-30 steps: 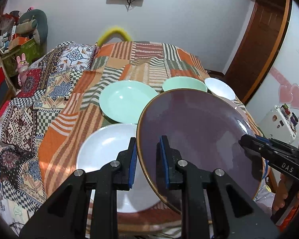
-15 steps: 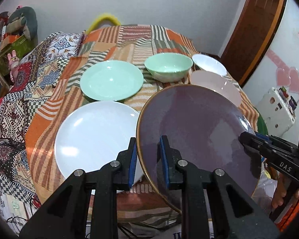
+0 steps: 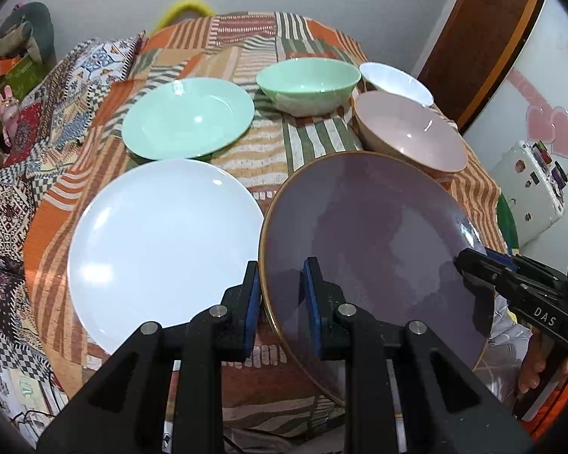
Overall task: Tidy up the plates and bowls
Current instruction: 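Lift the dark purple plate with both grippers and carry it toward the pink bowl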
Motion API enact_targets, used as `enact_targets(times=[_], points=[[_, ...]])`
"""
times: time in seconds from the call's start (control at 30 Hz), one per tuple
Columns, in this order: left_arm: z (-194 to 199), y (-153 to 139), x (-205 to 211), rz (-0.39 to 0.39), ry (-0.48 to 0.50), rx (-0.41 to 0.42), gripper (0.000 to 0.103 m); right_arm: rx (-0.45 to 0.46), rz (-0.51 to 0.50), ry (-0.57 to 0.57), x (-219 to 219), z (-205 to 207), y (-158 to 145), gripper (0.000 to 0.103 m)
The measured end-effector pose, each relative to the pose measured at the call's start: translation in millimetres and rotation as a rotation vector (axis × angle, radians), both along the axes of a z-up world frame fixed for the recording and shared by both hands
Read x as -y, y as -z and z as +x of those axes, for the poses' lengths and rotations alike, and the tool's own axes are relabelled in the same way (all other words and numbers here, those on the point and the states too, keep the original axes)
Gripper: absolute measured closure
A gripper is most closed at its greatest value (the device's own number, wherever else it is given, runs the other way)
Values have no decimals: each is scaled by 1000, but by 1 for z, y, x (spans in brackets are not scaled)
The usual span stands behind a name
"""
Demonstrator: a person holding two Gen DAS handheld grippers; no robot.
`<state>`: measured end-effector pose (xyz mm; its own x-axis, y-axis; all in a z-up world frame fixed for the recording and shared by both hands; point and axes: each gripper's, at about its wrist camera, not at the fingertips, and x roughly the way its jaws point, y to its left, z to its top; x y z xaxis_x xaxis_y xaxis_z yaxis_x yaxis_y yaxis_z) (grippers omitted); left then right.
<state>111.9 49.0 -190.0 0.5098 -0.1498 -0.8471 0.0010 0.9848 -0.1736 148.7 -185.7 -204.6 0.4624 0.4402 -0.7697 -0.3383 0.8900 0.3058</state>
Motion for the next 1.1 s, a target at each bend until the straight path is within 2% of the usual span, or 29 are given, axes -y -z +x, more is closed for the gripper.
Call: enact_targets(times=[0.77, 0.97, 1.1], points=[[33, 39, 18, -28, 28, -127, 80, -72, -28, 50, 18, 8, 18, 78], [33, 40, 20, -10, 33, -129, 81, -82, -25, 44, 18, 10, 17, 75], [28, 30, 23, 37, 42, -83, 81, -62, -41, 48, 16, 9, 13, 75]])
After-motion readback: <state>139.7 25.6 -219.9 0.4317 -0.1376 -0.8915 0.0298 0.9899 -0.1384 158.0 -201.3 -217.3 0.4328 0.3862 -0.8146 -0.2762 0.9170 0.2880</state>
